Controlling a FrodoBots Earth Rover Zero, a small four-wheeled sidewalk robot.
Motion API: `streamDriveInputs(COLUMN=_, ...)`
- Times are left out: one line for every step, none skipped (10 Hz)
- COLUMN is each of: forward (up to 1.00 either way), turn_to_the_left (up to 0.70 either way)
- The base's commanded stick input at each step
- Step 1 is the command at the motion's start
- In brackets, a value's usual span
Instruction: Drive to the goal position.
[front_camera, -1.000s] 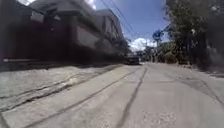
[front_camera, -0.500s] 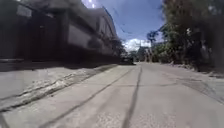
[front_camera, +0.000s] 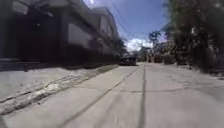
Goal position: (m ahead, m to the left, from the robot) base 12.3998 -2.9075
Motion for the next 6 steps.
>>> streamDriveInputs(forward=0.70, turn_to_the_left=-0.35)
streamDriveInputs(forward=0.70, turn_to_the_left=-0.35)
streamDriveInputs(forward=0.74, turn_to_the_left=-0.35)
streamDriveInputs(forward=0.80, turn_to_the_left=-0.34)
streamDriveInputs(forward=0.85, turn_to_the_left=-0.34)
streamDriveInputs(forward=0.85, turn_to_the_left=-0.34)
